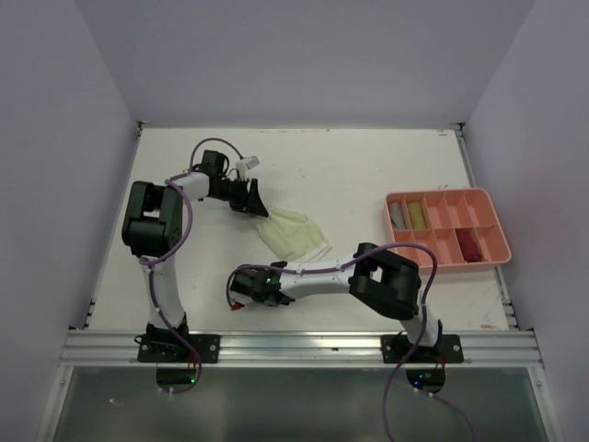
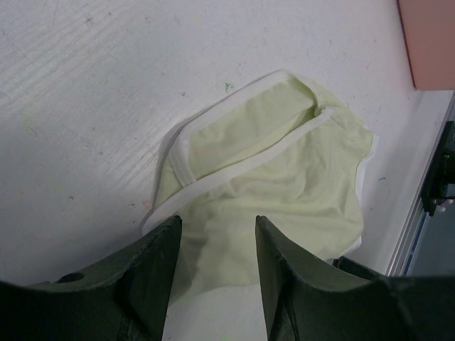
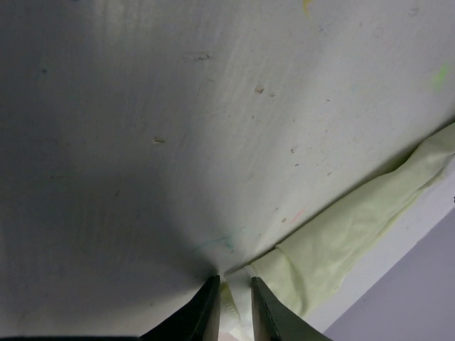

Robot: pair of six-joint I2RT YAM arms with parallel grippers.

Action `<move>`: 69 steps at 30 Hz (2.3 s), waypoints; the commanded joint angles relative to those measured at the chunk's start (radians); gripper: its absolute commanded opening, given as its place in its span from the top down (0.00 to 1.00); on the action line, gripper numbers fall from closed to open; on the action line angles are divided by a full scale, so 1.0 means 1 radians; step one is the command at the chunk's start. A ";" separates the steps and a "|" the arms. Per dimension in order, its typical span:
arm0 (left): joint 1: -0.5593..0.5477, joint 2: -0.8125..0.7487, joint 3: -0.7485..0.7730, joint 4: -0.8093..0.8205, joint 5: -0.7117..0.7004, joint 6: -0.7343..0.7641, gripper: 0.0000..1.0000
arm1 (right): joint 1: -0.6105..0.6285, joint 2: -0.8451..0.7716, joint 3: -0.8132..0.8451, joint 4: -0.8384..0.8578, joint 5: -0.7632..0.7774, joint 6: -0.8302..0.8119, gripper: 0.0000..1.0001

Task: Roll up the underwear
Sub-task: Fold the underwear

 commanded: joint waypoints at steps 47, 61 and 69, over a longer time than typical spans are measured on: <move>0.017 0.081 0.007 -0.032 -0.167 0.045 0.47 | 0.011 -0.038 -0.062 -0.038 -0.054 -0.208 1.00; 0.017 0.091 0.035 -0.046 -0.186 0.035 0.47 | 0.042 -0.110 -0.076 -0.126 -0.079 -0.165 1.00; 0.017 0.081 0.026 -0.046 -0.151 0.059 0.46 | -0.012 -0.182 -0.012 -0.110 -0.152 -0.010 0.87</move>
